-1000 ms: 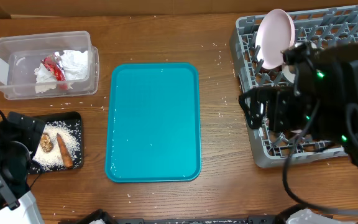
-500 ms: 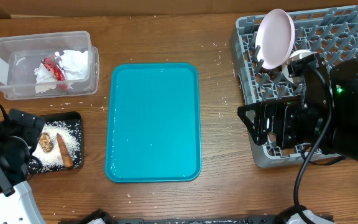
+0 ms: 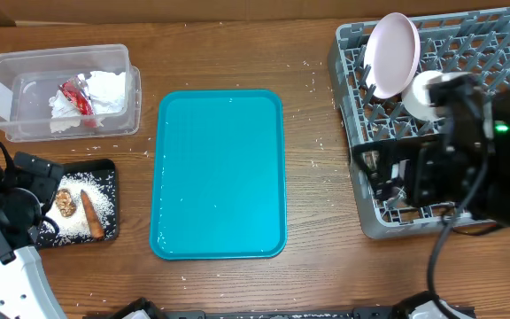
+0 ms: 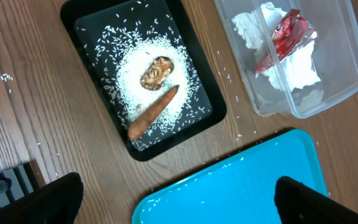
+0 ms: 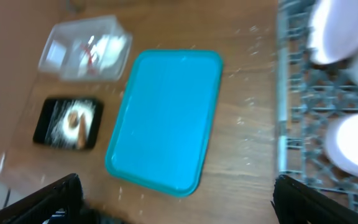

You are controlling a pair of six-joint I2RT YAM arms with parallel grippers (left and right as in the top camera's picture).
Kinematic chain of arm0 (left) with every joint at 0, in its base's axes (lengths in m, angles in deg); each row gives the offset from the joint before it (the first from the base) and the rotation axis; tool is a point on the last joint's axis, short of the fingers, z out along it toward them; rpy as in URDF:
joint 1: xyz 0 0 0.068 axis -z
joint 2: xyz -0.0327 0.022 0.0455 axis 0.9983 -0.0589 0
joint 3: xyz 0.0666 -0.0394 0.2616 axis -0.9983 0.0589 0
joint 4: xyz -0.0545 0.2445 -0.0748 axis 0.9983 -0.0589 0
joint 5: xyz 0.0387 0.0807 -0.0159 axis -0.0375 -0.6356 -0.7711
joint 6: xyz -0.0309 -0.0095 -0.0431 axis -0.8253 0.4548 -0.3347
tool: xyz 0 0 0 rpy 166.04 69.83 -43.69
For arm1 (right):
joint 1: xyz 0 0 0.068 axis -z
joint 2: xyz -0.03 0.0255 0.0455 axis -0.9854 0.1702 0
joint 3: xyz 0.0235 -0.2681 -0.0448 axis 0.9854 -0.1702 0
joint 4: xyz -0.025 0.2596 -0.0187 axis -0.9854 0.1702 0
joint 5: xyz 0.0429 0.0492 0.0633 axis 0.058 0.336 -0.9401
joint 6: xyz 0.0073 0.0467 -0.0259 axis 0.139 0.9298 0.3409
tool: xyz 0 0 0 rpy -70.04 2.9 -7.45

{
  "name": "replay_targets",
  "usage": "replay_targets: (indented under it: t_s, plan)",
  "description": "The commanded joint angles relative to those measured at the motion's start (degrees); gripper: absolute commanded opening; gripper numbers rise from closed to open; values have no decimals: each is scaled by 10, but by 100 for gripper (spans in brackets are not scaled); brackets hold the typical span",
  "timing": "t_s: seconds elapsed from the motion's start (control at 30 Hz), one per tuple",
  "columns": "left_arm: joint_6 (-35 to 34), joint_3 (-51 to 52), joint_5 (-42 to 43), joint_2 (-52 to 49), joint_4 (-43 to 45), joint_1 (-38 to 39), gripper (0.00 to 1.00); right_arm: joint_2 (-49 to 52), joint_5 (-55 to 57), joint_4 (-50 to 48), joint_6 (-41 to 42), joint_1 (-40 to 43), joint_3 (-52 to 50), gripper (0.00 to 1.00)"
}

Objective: Sort waste into correct bins and load items into the dishwasher

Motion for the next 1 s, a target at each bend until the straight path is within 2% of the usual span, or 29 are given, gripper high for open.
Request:
replay_targets:
  t_s: [0.0,0.17,0.27,0.53,0.73,0.8,0.97]
  plan:
    - [9,-4,-9,-8,-1,-3,100,-53,9,-2,-4,81,1,100]
    - [9,-4,-9,-18,-1,-3,100,-116,-11,-38,-13,205,-49,100]
    - [9,-4,-9,-23,-1,-3,100,-165,-57,-99,-71,246,-120,100]
    - [9,-4,-9,-39,0,-3,100,-327,-115,-304,-94,262,-412,100]
    - [9,-4,-9,-51,0,-3,100,-445,-182,-549,-92,260,-682,100]
    - [9,-4,-9,-54,-1,-3,100,-489,-196,-659,-92,260,-793,100]
    - [9,-4,-9,-55,-1,-3,100,-567,-237,-873,-92,259,-970,100]
